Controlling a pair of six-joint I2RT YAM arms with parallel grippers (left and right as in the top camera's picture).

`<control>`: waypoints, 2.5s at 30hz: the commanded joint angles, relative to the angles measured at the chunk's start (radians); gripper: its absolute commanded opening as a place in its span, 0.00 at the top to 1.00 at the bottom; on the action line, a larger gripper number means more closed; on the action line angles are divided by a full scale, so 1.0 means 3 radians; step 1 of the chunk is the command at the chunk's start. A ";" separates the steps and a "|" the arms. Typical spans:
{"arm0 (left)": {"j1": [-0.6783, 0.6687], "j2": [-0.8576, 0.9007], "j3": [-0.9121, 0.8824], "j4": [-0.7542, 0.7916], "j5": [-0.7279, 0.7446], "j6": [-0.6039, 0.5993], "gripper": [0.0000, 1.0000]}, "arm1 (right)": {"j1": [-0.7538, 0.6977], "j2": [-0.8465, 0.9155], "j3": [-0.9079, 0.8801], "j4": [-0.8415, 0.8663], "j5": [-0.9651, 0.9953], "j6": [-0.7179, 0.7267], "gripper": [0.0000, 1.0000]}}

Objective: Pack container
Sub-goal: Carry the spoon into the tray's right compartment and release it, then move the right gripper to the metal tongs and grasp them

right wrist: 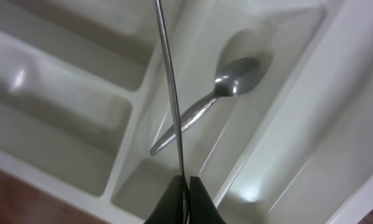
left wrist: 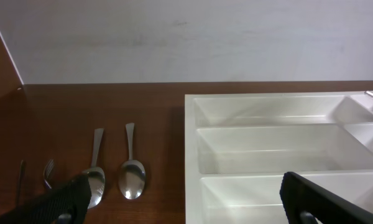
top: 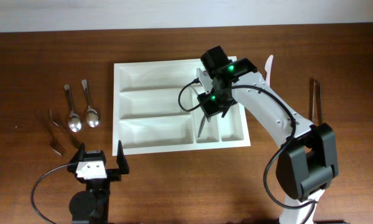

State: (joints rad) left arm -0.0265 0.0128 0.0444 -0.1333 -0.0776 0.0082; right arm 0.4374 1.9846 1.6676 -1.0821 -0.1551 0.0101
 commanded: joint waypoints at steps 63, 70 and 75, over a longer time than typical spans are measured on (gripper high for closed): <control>0.0014 -0.0025 -0.0031 0.0008 0.0011 0.0065 0.01 | -0.2682 -0.0156 -0.1492 0.1247 0.0783 -0.0456 0.58; 0.0014 -0.0025 -0.0031 0.0008 0.0011 0.0065 0.01 | -0.2682 -0.0156 -0.1570 0.1302 0.0783 -0.0453 0.94; 0.0014 -0.0025 -0.0031 0.0008 0.0011 0.0065 0.01 | -0.2682 -0.0156 -0.1644 0.1303 0.0783 -0.0417 0.96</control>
State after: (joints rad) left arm -0.0265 0.0128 0.0448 -0.1333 -0.0776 0.0082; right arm -0.3702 1.9335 1.2045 -0.6907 0.0673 -0.1265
